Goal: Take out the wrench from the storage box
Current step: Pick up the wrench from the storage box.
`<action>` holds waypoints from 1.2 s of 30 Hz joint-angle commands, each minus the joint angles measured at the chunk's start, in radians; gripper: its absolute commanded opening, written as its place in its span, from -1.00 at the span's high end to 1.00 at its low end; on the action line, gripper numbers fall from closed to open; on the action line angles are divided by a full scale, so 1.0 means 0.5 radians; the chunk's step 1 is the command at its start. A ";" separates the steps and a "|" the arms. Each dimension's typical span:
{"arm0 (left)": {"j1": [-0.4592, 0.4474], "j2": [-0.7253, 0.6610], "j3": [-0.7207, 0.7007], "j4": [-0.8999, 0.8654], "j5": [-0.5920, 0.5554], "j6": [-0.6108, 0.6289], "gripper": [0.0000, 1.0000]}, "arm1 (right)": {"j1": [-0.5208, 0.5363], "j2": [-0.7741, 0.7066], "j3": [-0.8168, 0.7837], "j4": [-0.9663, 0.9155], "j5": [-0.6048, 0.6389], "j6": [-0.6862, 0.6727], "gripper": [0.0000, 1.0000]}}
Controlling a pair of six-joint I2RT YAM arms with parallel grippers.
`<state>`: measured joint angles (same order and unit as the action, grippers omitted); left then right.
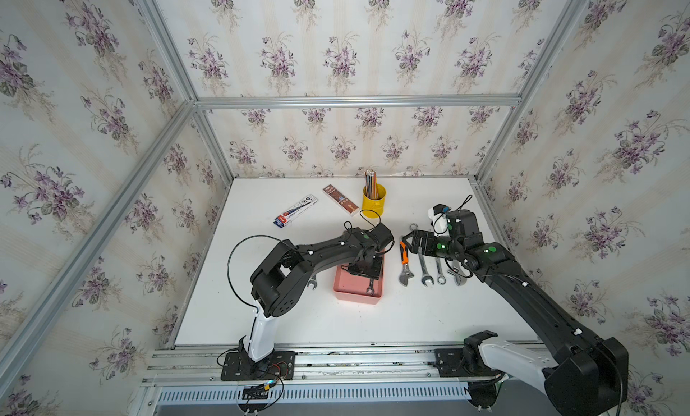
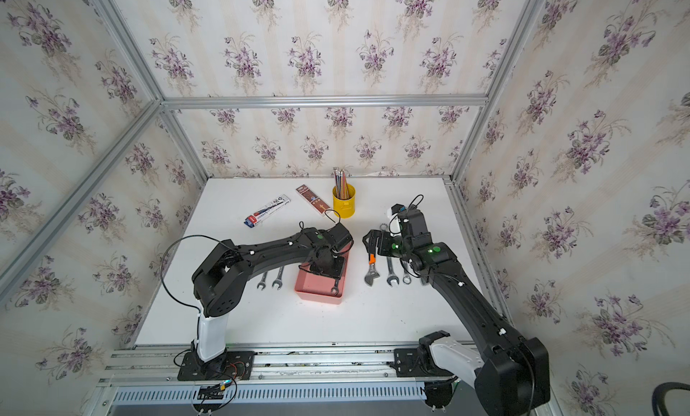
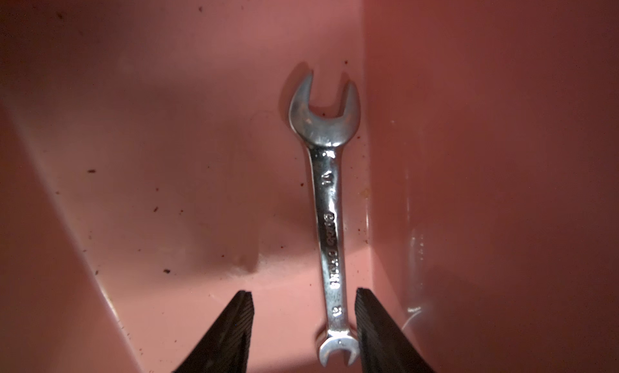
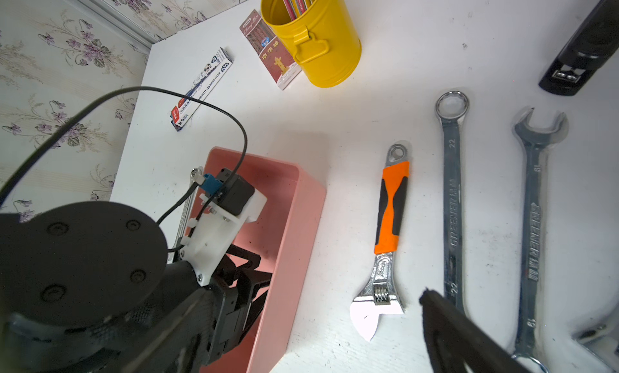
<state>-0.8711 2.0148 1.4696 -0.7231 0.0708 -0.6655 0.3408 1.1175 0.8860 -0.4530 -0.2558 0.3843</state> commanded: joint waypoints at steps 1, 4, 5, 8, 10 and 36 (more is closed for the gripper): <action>-0.008 0.014 -0.029 0.062 -0.047 -0.055 -0.09 | -0.001 0.005 -0.002 -0.005 -0.013 -0.020 -1.00; -0.015 0.038 -0.057 0.079 -0.068 -0.055 -0.09 | 0.000 0.008 -0.002 -0.008 -0.013 -0.020 -0.99; -0.017 0.051 -0.064 0.078 -0.089 -0.050 -0.09 | -0.001 0.010 -0.002 -0.006 -0.014 -0.020 -0.99; -0.019 0.095 -0.069 0.084 -0.158 -0.051 -0.09 | 0.000 0.014 -0.004 -0.005 -0.020 -0.020 -1.00; -0.027 0.121 -0.051 0.075 -0.221 -0.050 -0.09 | -0.001 0.021 -0.005 -0.003 -0.034 -0.017 -1.00; 0.027 0.078 -0.105 -0.113 -0.398 0.140 0.12 | -0.001 0.045 0.011 0.016 -0.063 -0.017 -1.00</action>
<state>-0.8581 2.0281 1.4166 -0.7303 -0.1703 -0.6186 0.3405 1.1389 0.8871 -0.4526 -0.2787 0.3843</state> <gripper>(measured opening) 0.441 0.998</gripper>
